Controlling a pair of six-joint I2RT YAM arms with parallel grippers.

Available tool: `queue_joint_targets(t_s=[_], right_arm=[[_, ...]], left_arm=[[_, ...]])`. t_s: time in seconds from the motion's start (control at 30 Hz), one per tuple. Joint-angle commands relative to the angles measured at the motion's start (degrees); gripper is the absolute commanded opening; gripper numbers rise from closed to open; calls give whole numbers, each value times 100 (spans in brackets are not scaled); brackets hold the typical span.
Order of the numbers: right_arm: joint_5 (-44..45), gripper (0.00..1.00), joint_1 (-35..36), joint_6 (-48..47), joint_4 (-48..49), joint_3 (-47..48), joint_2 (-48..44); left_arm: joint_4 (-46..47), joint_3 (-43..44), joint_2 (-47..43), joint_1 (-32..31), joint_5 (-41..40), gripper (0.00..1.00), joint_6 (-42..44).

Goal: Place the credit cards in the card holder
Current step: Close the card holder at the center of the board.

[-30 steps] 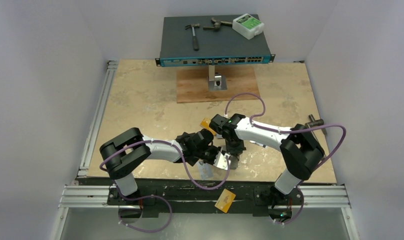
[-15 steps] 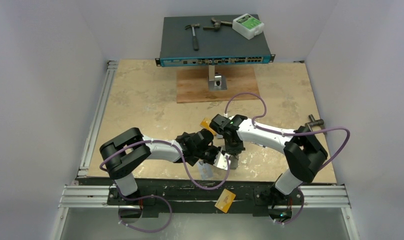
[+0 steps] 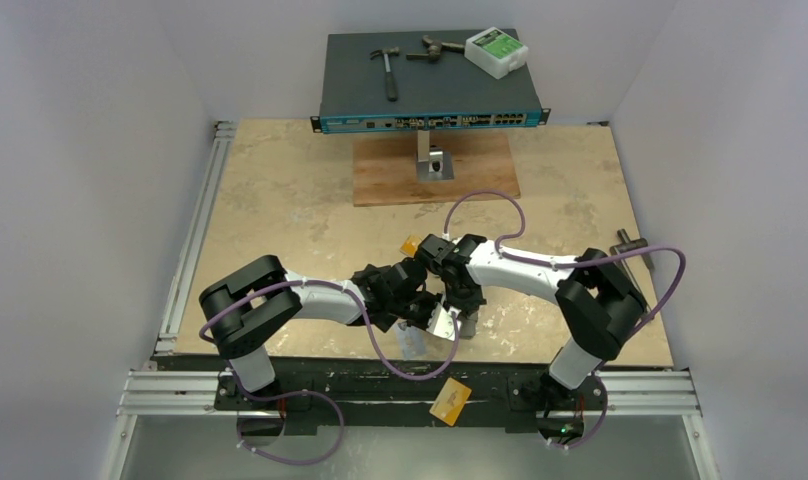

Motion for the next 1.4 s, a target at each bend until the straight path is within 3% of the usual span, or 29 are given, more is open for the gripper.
queue_joint_targets(t_s=[0.0,0.67,0.77,0.97,1.37], right_arm=[[-25,0,49,74,239,52,128],[-286,0,49,74,550,76,-118],[-300,11,49,136,585,-33,-160],[-371,19,44,291,624,-150,-313],[-418,21,46,357,708,-146,-430]], left_arm=[[-551,-174,84,-98,333,19,13],[-598,-165,93,-98,373,19,45],[-601,-164,93,-98,374,19,53],[-614,-165,93,-98,381,19,64],[-639,-163,84,-98,401,19,72]])
